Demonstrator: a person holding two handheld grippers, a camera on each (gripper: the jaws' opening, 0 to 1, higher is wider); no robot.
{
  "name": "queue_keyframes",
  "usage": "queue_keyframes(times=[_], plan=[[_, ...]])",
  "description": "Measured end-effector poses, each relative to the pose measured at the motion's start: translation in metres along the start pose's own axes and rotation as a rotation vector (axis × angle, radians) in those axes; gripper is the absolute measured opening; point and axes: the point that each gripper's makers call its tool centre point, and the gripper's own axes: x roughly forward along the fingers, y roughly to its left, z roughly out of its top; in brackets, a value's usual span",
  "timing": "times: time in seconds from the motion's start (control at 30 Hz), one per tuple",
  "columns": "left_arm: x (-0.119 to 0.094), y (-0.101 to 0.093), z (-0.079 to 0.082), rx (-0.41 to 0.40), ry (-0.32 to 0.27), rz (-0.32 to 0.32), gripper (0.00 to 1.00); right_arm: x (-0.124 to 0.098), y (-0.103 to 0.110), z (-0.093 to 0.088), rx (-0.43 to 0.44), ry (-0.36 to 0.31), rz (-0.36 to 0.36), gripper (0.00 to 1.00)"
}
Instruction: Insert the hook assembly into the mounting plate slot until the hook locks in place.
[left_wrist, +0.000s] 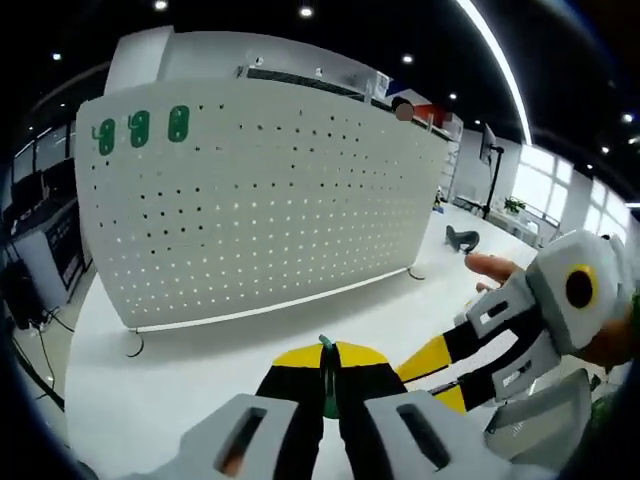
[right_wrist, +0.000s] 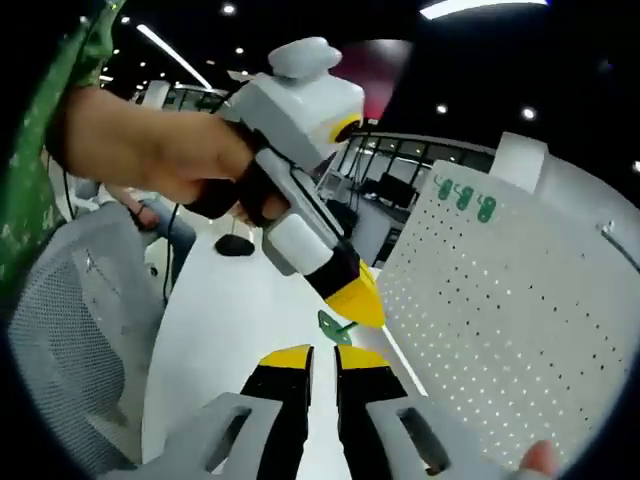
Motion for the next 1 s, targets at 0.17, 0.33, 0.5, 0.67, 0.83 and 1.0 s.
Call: queue_keyframes(times=[0.17, 0.33, 0.5, 0.67, 0.83, 1.0], plan=[[-0.011, -0.004, 0.01, -0.016, -0.058, -0.04, 0.02, -0.007, -0.01, 0.0, 0.112, -0.028, -0.009, 0.08], [-0.023, -0.013, 0.022, 0.011, -0.13, -0.098, 0.02, -0.011, -0.014, 0.001, 0.162, -0.041, -0.018, 0.09], [-0.041, -0.022, 0.036, 0.057, -0.23, -0.169, 0.02, -0.014, -0.014, 0.003, 0.188, -0.053, -0.02, 0.09], [-0.057, -0.033, 0.042, 0.097, -0.309, -0.266, 0.02, -0.017, -0.017, 0.008, 0.212, -0.072, -0.025, 0.09], [-0.075, -0.045, 0.045, 0.158, -0.377, -0.357, 0.02, -0.023, -0.017, 0.018, 0.235, -0.096, -0.021, 0.09], [-0.092, -0.055, 0.051, 0.173, -0.441, -0.426, 0.03, -0.029, -0.015, 0.031, 0.276, -0.119, 0.007, 0.09]])
